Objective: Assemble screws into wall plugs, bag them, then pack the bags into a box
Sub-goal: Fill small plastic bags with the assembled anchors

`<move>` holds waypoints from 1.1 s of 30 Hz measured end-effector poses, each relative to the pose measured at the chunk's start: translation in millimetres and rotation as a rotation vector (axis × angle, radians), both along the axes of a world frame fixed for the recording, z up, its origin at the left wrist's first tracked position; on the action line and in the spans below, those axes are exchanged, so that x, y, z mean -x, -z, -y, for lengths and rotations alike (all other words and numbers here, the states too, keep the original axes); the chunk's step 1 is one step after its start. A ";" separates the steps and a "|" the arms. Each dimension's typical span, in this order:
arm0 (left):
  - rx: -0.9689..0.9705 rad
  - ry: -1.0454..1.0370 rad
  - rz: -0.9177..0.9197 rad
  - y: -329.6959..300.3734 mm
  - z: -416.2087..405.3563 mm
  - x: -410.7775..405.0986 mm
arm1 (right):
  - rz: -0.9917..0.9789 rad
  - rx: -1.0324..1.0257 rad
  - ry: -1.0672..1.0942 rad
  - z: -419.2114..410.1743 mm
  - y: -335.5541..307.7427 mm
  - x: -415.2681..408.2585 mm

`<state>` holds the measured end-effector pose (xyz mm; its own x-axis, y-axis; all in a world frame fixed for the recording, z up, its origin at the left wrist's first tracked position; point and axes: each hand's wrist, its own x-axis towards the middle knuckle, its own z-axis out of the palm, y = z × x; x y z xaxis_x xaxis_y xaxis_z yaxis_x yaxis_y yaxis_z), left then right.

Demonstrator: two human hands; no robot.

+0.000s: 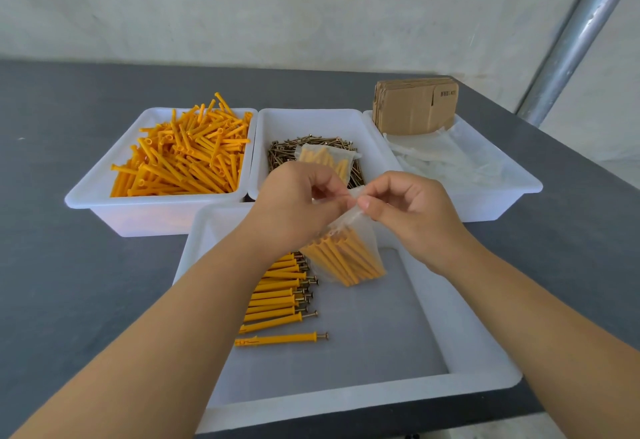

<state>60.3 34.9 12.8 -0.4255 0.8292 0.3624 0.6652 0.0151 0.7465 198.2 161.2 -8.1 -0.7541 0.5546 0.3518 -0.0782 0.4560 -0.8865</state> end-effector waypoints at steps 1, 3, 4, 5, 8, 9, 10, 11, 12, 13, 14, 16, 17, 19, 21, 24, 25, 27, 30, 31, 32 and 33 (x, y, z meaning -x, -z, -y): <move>-0.003 -0.001 -0.016 -0.1 -0.5 -0.5 | -0.001 0.007 0.002 -0.1 0.0 0.0; 0.002 -0.001 -0.060 -0.2 -1.6 -2.1 | 0.002 0.023 0.005 -0.5 0.4 0.1; 0.008 -0.001 -0.076 -0.4 -2.1 -3.1 | 0.006 0.030 0.007 -0.9 0.9 -0.1; 0.012 -0.001 -0.083 -0.9 -2.5 -3.9 | 0.011 0.034 0.011 -1.6 1.3 -0.6; 0.018 -0.006 -0.070 -2.7 -2.3 -2.1 | 0.019 0.036 0.031 -3.5 2.0 -1.7; 0.032 -0.011 -0.066 -3.1 -1.4 0.1 | 0.014 0.048 0.040 -4.1 2.3 -2.3; 0.050 -0.019 -0.064 -3.4 0.0 2.5 | 0.007 0.063 0.050 -4.7 2.7 -2.9; 0.067 -0.026 -0.061 -3.3 1.5 5.0 | 0.002 0.077 0.058 -5.2 2.8 -3.4; 0.079 -0.031 -0.058 -3.0 2.8 6.7 | 0.000 0.087 0.059 -5.5 2.8 -3.7; 0.084 -0.036 -0.058 -2.2 3.8 7.5 | 0.000 0.091 0.053 -5.7 2.9 -4.0; 0.083 -0.039 -0.062 -1.6 4.6 7.6 | 0.002 0.091 0.042 -5.7 3.1 -3.9; 0.075 -0.038 -0.075 -1.1 5.0 5.0 | 0.012 0.087 0.018 -5.1 3.6 -3.2; 0.072 -0.034 -0.075 -1.3 4.4 2.9 | 0.026 0.072 0.010 -4.9 4.2 -2.5; 0.067 -0.029 -0.061 -2.3 2.7 0.0 | 0.045 0.022 0.017 -5.5 6.2 -1.0; 0.081 -0.028 -0.009 -3.6 2.4 2.3 | 0.030 0.006 0.035 -7.2 7.4 -1.5; 0.147 -0.018 0.067 -1.7 7.6 15.6 | 0.005 0.053 0.041 -10.1 7.7 -4.2; 0.167 -0.009 0.087 0.1 9.7 19.9 | 0.000 0.084 0.044 -10.8 7.5 -5.2; 0.178 -0.010 0.141 4.2 12.6 26.0 | 0.002 0.143 0.040 -10.9 6.8 -5.7; 0.163 -0.033 0.193 6.7 11.9 28.9 | 0.054 0.153 0.030 -8.5 5.3 -4.1; 0.159 -0.028 0.208 6.7 11.1 28.8 | 0.058 0.163 0.042 -8.3 4.7 -3.7; 0.155 -0.021 0.223 6.9 10.4 28.7 | 0.054 0.178 0.057 -8.6 4.4 -3.4; 0.150 -0.020 0.236 7.1 10.3 29.3 | 0.050 0.192 0.069 -9.0 4.1 -3.2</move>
<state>31.0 24.7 5.7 -0.5005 0.8567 0.1247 0.4712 0.1488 0.8694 201.4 170.2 -12.3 -0.7261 0.6586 0.1976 -0.0061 0.2812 -0.9596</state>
